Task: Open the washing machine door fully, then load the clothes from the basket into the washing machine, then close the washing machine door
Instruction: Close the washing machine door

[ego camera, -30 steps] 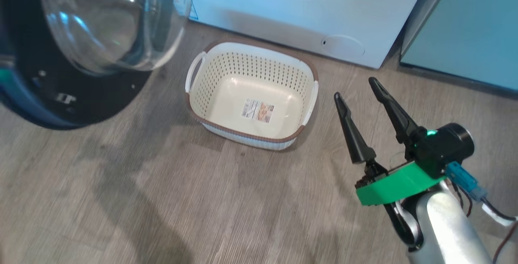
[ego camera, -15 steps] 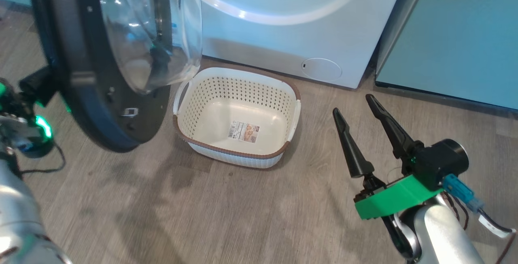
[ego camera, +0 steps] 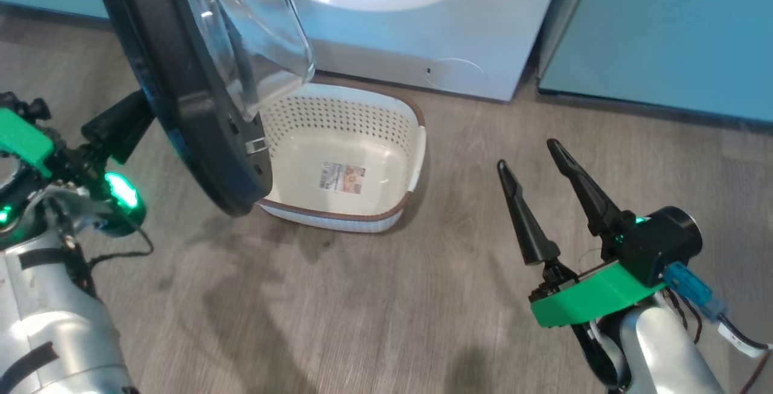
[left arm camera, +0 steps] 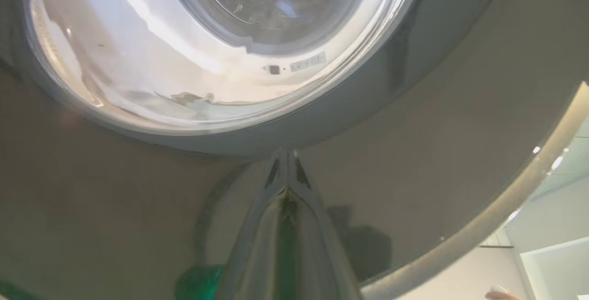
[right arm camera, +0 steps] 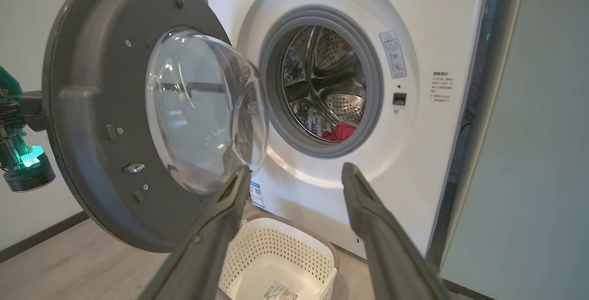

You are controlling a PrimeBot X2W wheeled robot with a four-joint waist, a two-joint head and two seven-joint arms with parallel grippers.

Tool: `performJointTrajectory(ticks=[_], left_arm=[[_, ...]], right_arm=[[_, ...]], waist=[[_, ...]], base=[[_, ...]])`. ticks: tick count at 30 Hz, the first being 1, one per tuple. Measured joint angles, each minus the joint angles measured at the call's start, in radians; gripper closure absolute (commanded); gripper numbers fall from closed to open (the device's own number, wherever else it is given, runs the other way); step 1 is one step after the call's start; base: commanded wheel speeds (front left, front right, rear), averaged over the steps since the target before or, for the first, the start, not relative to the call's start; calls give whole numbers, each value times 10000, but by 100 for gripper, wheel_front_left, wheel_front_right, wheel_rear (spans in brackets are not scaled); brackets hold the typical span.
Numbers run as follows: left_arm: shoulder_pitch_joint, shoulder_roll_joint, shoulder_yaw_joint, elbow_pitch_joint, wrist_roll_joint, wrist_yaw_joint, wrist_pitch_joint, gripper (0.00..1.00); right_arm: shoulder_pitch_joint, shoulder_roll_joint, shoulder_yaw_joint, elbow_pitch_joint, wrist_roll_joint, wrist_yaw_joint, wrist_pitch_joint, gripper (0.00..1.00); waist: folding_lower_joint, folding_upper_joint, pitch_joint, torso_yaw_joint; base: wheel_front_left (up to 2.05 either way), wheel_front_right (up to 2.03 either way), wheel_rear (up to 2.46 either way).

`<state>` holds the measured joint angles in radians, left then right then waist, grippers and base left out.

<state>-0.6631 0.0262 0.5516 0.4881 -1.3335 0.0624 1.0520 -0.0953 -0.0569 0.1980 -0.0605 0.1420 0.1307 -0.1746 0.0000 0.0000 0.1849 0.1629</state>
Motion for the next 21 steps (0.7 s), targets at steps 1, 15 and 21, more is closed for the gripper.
performJointTrajectory(ticks=[1, 15, 21], left_arm=[[63, 23, -251, -17, -359, 38, -194, 100], [550, -31, -3490, -1254, -3329, 479, -2681, 100], [405, -2, -3793, -1313, -3758, 639, -4136, 100]], right_arm=[[-19, 0, 0, -2, -4, 0, 0, 0], [-392, 2, -102, -61, -8, 0, -109, 0], [-438, 2, -207, -59, 52, 0, -290, 0]], waist=[[0, 0, 68, -86], [0, 0, 889, -1656], [0, 0, 1200, -2561]], base=[[0, 0, 0], [0, 0, 0], [0, 0, 0]])
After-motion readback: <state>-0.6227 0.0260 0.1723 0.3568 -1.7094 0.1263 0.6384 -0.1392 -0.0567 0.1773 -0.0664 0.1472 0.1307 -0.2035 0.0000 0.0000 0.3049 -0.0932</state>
